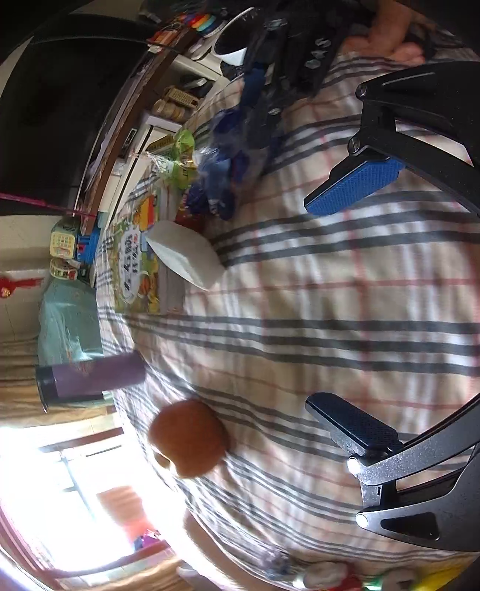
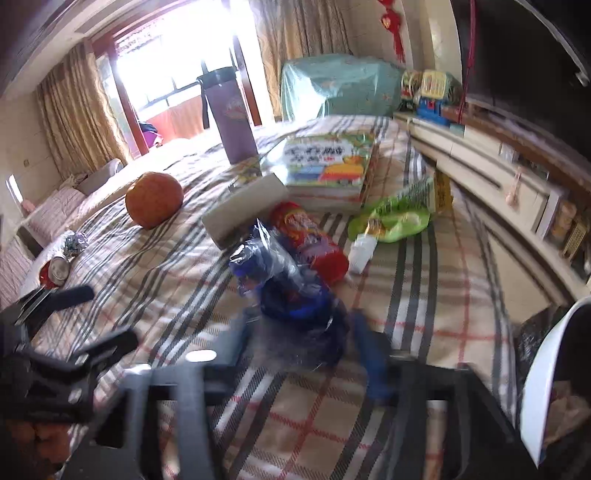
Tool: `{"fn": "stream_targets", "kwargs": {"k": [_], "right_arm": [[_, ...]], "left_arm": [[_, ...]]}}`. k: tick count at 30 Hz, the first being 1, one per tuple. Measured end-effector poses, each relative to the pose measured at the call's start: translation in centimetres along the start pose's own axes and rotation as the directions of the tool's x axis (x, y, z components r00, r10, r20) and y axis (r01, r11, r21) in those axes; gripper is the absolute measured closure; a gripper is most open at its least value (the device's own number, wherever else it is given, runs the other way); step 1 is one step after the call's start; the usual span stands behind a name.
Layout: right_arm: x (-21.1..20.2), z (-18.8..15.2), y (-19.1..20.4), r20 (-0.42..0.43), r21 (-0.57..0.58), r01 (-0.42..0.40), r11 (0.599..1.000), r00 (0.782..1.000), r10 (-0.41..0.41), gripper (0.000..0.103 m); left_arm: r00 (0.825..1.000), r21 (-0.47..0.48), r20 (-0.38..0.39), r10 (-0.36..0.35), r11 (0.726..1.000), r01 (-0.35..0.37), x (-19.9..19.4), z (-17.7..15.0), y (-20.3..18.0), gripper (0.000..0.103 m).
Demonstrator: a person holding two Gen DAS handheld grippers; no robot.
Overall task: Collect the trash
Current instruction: 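Move both open grippers back toward the white foam block and blue bag, then grasp the white foam block with the left gripper while the right grasps the blue plastic bag, then carry the white foam block and blue bag over the black bin with both grippers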
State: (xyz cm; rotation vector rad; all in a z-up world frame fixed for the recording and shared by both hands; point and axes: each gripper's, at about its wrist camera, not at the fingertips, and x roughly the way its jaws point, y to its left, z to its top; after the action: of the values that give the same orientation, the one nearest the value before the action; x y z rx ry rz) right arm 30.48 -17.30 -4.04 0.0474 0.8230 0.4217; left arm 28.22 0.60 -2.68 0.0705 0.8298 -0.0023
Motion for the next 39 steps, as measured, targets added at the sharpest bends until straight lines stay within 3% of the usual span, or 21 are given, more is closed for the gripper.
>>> {"fn": "stream_targets", "kwargs": {"k": [7,12,13,15,17,22,29,34,37,39], "right_arm": [[-3.8,-3.1,-2.1,0.044,0.157,-0.035,0.987,0.999,0.028,0.064],[-5.2,-4.8,-2.0,0.081,0.185,-0.025,0.982,0.997,0.011,0.065],[-5.2,-4.7,-1.9,0.086,0.184,-0.024,0.983,0.996,0.008,0.065],[-4.8,-4.5,-1.9,0.075,0.188,-0.017,0.982,0.997,0.003,0.065],[-4.8,-4.4,-2.0,0.075,0.191,-0.012,0.982,0.997,-0.002,0.065],[-5.1,-4.5,-1.8,0.092,0.181,-0.008,0.983,0.996,-0.009,0.065],[-6.5,-5.7,-1.8,0.093,0.206,-0.032,0.978,0.996,0.013,0.065],[-7.2,-6.9,-1.1,0.012,0.183,-0.037,0.982,0.999,0.035,0.065],[-7.2,-7.0,-0.7,-0.008,0.159,-0.028,0.987,1.000,0.030,0.061],[-7.3,-6.9,-0.5,-0.009,0.148,-0.020,0.989,1.000,0.022,0.052]], "left_arm": [[0.999,0.079,0.037,0.018,0.997,-0.021,3.6,3.8,-1.9,0.004],[0.998,0.115,0.054,0.015,0.993,-0.021,6.2,5.7,-2.7,0.007],[0.999,0.117,0.053,0.006,0.993,-0.013,6.5,5.9,-2.8,0.012],[0.999,0.111,0.032,-0.024,0.994,0.020,7.1,6.3,-2.9,0.051],[0.997,0.088,-0.006,-0.072,0.994,0.072,7.7,6.5,-2.7,0.071],[0.994,0.015,0.007,-0.107,0.994,0.107,5.3,5.1,-1.5,0.071],[0.981,-0.065,-0.013,-0.193,0.979,0.191,-1.5,-0.8,-0.3,0.071],[0.971,-0.086,-0.041,-0.234,0.970,0.229,-4.6,-4.8,-0.7,0.071],[0.967,-0.096,-0.076,-0.244,0.967,0.236,-4.8,-6.5,-1.1,0.071],[0.967,-0.109,-0.094,-0.235,0.968,0.225,-4.4,-7.3,-1.1,0.071]]}}
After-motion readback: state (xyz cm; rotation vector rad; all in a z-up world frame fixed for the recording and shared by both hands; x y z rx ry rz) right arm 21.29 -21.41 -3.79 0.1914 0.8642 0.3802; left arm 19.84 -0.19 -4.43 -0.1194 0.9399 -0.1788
